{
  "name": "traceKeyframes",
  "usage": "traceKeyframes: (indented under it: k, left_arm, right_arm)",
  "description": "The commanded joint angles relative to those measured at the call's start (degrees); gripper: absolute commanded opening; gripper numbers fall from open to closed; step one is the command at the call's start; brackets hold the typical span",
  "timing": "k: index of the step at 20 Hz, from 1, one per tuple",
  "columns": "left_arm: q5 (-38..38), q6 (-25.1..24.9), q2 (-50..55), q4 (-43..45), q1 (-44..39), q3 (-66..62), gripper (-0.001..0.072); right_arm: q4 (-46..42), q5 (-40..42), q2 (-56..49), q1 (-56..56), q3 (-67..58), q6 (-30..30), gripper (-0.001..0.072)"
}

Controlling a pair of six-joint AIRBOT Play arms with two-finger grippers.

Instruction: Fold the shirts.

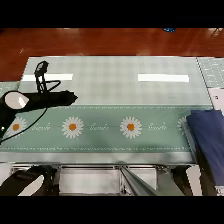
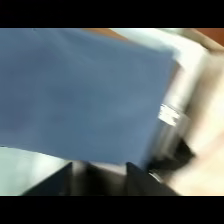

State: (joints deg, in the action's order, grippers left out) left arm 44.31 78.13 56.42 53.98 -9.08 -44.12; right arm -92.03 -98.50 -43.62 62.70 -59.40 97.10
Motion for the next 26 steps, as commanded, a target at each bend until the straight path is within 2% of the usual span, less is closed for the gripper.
traceKeyframes:
  k: [1,2,3,4,5,7,9,11,12,14,26]
  left_arm:
    - [4.96,-3.13,6.43,0.00,1.81,-10.19,0.0022]
    - [7.28,-3.10,8.61,-0.02,2.71,-16.52,0.0021]
    - [9.81,-3.10,10.73,0.00,3.04,-22.93,0.0021]
    - [12.87,-2.80,13.14,0.02,2.80,-29.83,0.0021]
    - [15.39,-1.79,15.19,0.50,1.86,-35.63,0.0020]
    - [18.60,0.92,18.45,5.86,-1.11,-44.24,0.0020]
    - [18.95,5.75,19.47,13.81,-3.50,-45.33,0.0021]
    - [21.22,8.28,19.71,19.47,-4.15,-41.38,0.0021]
    - [21.59,8.35,19.71,20.33,-4.02,-38.29,0.0021]
    - [21.07,8.35,19.76,21.09,-3.13,-32.70,0.0021]
    - [22.18,8.70,19.89,21.05,-2.84,-30.08,0.0022]
  right_arm:
    - [20.74,11.96,-6.29,-6.45,-3.89,-0.79,0.0087]
    - [29.68,16.13,-8.50,-10.47,-5.66,-3.23,0.0025]
    - [37.64,21.18,-10.88,-16.48,-7.80,-5.42,0.0025]
    - [41.62,24.94,-13.22,-23.58,-10.49,-8.20,0.0025]
    - [41.27,27.45,-15.89,-32.70,-14.03,-10.54,0.0025]
    - [31.76,30.88,-21.27,-50.34,-20.15,-10.60,0.0025]
    - [19.10,33.16,-26.05,-63.95,-22.14,-8.39,0.0025]
    - [3.80,31.56,-31.26,-72.41,-22.12,-1.20,0.0025]
    - [-1.99,30.34,-34.03,-74.66,-22.14,1.25,0.0025]
    - [-5.90,28.06,-38.01,-76.00,-22.14,2.78,0.0025]
    - [-6.03,27.08,-40.09,-75.97,-22.14,2.69,0.0025]
